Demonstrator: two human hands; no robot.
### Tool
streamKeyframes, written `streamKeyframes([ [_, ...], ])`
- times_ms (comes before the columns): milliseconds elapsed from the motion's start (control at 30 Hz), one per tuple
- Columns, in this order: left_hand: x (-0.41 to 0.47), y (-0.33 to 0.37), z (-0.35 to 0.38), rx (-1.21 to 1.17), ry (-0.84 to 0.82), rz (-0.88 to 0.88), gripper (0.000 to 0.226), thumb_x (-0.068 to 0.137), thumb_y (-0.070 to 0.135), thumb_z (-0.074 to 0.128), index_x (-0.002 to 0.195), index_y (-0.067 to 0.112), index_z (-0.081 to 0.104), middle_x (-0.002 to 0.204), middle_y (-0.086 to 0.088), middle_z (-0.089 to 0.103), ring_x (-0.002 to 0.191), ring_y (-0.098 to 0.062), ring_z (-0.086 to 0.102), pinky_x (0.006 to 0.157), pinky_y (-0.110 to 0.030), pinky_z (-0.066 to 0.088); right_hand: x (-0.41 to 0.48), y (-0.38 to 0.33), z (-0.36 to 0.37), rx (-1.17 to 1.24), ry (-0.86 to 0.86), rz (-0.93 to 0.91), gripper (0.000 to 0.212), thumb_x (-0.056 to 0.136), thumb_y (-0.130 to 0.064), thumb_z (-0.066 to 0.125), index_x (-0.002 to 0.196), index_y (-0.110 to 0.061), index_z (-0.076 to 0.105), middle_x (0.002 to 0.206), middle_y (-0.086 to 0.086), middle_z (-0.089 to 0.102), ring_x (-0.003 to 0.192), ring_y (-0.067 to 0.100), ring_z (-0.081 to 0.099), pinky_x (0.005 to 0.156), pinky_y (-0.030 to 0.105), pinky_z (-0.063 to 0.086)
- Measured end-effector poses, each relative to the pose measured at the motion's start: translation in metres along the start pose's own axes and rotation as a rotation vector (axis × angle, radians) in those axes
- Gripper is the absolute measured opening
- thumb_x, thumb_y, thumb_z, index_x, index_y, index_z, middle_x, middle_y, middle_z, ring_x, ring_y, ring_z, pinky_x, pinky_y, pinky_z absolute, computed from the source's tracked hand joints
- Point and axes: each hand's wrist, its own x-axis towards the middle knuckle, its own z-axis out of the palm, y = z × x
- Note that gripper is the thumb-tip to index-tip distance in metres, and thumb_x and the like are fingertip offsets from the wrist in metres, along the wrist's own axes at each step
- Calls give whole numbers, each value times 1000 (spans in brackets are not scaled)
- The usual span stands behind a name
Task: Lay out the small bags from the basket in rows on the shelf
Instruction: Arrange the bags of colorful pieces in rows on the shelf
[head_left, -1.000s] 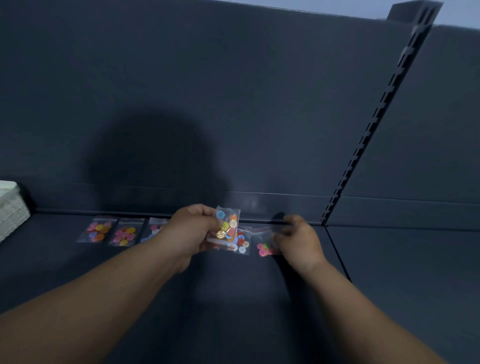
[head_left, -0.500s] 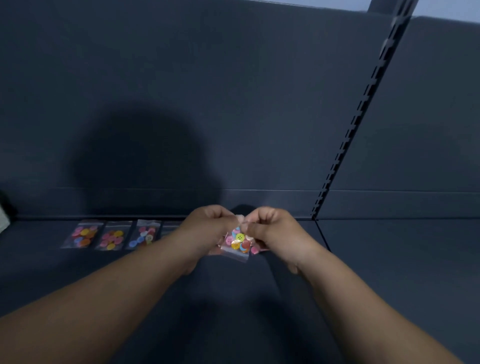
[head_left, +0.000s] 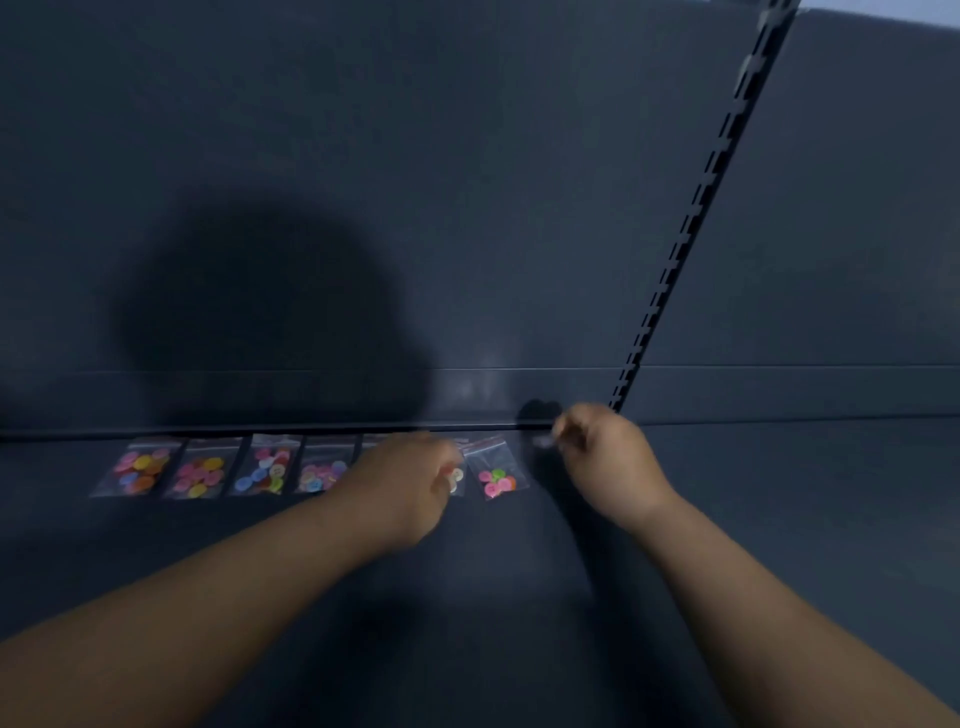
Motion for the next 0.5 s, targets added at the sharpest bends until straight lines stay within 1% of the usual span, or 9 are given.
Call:
streamKeyframes([
  [67, -3, -3, 9, 144, -74, 94, 29, 93, 29, 44, 116, 17, 56, 129, 0, 53, 122, -19, 45, 102, -31, 36, -11, 14, 7, -162, -137, -37, 19, 85, -4, 50, 92, -12, 65, 103, 5, 65, 97, 25, 61, 76, 19, 41],
  [133, -6, -4, 13, 223, -149, 91, 47, 94, 36, 41, 137, 18, 42, 149, 1, 35, 137, -18, 30, 112, -30, 24, -19, 21, 11, -189, -164, -75, 31, 85, -2, 46, 108, -14, 63, 119, 4, 59, 111, 24, 55, 86, 17, 39],
  [167, -7, -4, 14, 258, -184, 76, 54, 95, 39, 40, 145, 18, 32, 154, 2, 25, 141, -18, 23, 115, -31, 18, -21, 22, 12, -187, -153, -81, 38, 87, -5, 45, 122, -15, 57, 133, 3, 51, 123, 22, 48, 96, 17, 35],
  [200, -9, -3, 15, 287, -209, 62, 58, 96, 41, 38, 148, 18, 25, 157, 2, 18, 142, -18, 19, 115, -32, 14, -23, 21, 13, -191, -147, -86, 44, 91, -8, 44, 134, -17, 48, 145, 1, 40, 133, 19, 38, 105, 15, 26],
  [233, -10, -2, 16, 309, -217, 49, 60, 96, 43, 37, 149, 19, 22, 158, 2, 14, 143, -19, 17, 115, -33, 12, -25, 21, 14, -203, -156, -94, 48, 94, -12, 42, 142, -18, 39, 152, -1, 30, 139, 17, 29, 107, 12, 17],
  [267, -11, -2, 15, 325, -214, 41, 61, 96, 44, 37, 149, 19, 21, 158, 2, 13, 143, -19, 16, 115, -35, 10, -26, 20, 16, -224, -171, -111, 50, 95, -14, 40, 145, -18, 33, 155, -2, 24, 142, 15, 23, 107, 10, 10],
  [333, -11, 0, 15, 332, -194, 44, 61, 96, 46, 36, 148, 19, 23, 158, 1, 13, 143, -18, 15, 114, -36, 10, -29, 21, 23, -264, -203, -154, 50, 97, -16, 39, 146, -16, 31, 156, 0, 21, 144, 14, 18, 108, 9, 5],
  [400, -10, 4, 16, 315, -173, 79, 60, 96, 46, 35, 148, 19, 22, 158, 0, 13, 143, -17, 13, 114, -34, 9, -32, 21, 27, -259, -211, -183, 50, 97, -16, 39, 146, -15, 31, 156, 0, 21, 145, 13, 15, 111, 12, 4],
  [500, -8, 15, 22, 299, -192, 169, 63, 96, 48, 32, 150, 22, 12, 159, 3, 6, 145, -15, 4, 116, -33, 1, -35, 21, 27, -218, -186, -209, 54, 96, -14, 39, 148, -16, 25, 157, -2, 16, 145, 10, 12, 113, 14, 5],
])
